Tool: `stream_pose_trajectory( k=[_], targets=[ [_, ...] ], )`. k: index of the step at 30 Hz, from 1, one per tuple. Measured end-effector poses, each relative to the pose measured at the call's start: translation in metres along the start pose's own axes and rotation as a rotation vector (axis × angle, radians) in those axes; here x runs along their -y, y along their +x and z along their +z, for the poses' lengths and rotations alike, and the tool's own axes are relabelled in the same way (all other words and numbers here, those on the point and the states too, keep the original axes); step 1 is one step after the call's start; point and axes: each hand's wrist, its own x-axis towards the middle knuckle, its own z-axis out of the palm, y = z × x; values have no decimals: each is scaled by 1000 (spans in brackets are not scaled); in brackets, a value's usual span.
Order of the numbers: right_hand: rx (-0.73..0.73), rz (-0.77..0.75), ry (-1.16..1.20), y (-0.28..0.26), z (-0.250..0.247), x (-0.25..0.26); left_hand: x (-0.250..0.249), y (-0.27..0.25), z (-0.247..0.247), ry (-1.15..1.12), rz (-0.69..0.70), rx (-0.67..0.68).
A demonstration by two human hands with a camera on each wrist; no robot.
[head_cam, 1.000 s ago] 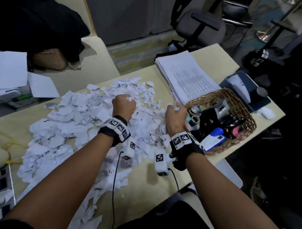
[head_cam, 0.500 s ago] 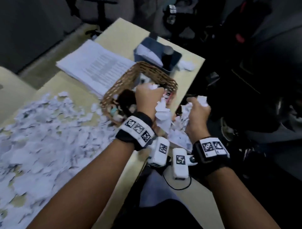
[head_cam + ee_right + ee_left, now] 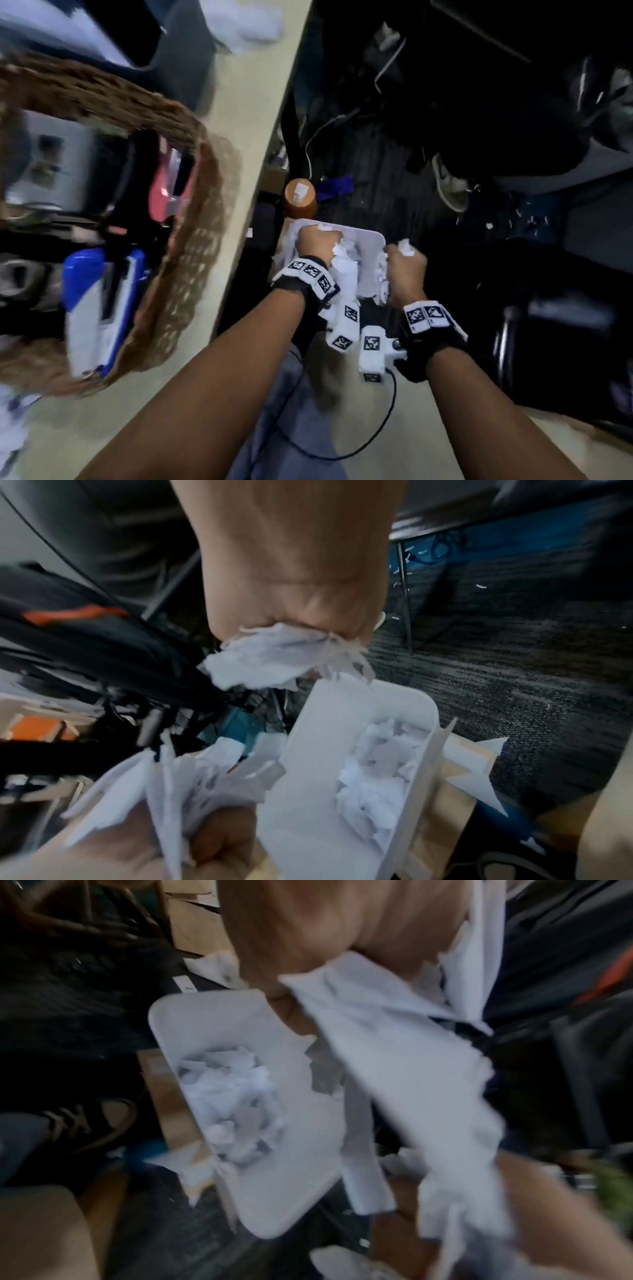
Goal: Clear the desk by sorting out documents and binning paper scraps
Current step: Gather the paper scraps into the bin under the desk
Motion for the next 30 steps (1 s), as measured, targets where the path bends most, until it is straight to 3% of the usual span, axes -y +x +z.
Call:
stream_pose_trajectory(
  k=[3, 8, 14, 16, 19, 25, 30],
  targets=[
    [74, 43, -136, 41, 35, -29, 45, 70, 16, 105, -74, -58],
    [241, 153, -356, 97, 70, -63, 91, 134, 29, 173, -189, 109],
    [303, 390, -119, 105, 64, -62, 112, 153, 22, -129, -510, 137],
    [288, 404, -99, 95, 59, -54, 116, 157, 22, -102, -484, 117],
    [252, 376, -105, 71, 51, -28, 86, 123, 15, -110, -409, 85],
    [321, 235, -135, -18, 39, 51, 2, 25, -16, -73, -324, 195],
    [390, -66, -246, -105, 31, 117, -60, -79, -76, -164, -209, 354]
  ],
)
